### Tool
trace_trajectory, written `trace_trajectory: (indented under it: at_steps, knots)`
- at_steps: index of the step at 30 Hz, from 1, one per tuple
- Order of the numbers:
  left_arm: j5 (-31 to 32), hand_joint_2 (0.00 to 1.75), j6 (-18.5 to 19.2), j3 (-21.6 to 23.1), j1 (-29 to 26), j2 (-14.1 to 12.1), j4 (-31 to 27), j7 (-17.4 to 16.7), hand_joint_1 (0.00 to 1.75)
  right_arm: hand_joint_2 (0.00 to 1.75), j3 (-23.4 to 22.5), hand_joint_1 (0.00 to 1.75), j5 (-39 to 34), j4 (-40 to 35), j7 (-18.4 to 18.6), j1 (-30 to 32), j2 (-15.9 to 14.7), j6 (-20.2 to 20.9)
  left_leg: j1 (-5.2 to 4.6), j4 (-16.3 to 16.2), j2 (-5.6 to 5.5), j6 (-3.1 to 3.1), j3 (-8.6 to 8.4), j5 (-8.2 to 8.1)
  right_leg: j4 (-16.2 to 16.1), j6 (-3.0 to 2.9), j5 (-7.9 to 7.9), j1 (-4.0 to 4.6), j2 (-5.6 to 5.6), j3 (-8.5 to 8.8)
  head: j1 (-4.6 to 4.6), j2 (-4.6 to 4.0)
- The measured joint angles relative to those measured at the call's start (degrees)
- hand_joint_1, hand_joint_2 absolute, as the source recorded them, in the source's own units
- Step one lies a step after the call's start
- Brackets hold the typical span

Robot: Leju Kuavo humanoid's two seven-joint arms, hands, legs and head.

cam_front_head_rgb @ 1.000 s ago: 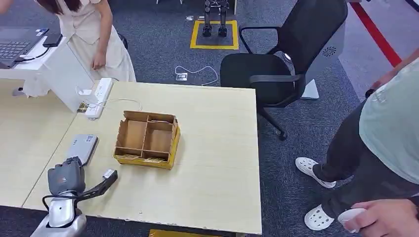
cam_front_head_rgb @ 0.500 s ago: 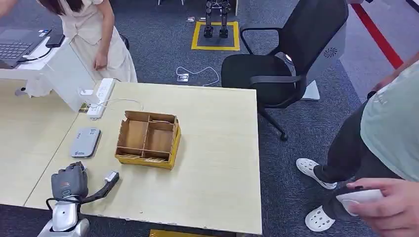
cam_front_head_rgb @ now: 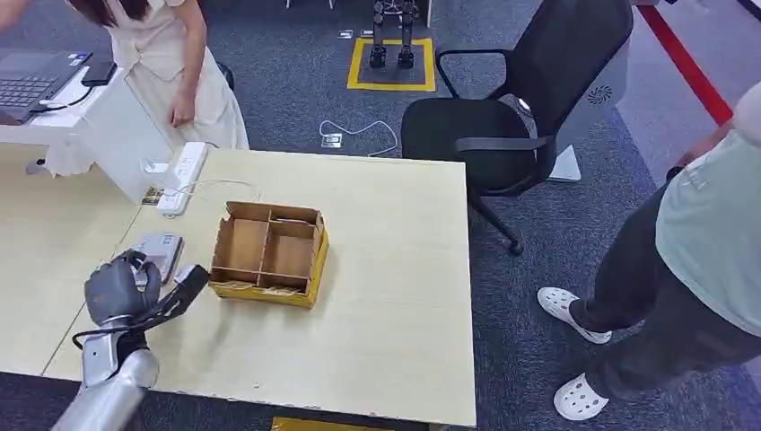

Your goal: Pass the card to the sensor for recognition and then transmit it.

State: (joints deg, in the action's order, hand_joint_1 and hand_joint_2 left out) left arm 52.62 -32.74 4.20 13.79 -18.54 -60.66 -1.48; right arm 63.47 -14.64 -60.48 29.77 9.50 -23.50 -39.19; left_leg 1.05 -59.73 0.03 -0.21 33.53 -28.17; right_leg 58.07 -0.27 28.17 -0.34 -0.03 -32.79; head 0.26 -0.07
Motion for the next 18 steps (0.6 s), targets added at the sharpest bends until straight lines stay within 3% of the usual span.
trace_trajectory:
  at_steps: [7,18]
  knots:
    - [-5.28,1.75,5.11,0.33,10.75,-4.37,-5.13,4.04,1.75,0.00,0.61,0.00,-1.68,1.44,-2.56,-0.70,0.09,0.00,-0.01,0.00,0.05,-0.03,0.00,0.01,0.02,-0.02,-0.01,0.00,0.10,-0.02,0.00,0.00]
    - [-1.94,1.75,4.57,4.92,15.87,-5.29,-6.23,4.02,1.75,0.00,3.26,0.00,-3.91,4.48,-4.85,-2.91,0.90,0.13,-0.04,0.00,0.07,0.00,0.07,-0.01,-0.01,0.00,0.00,-0.02,0.11,-0.10,-0.02,0.00]
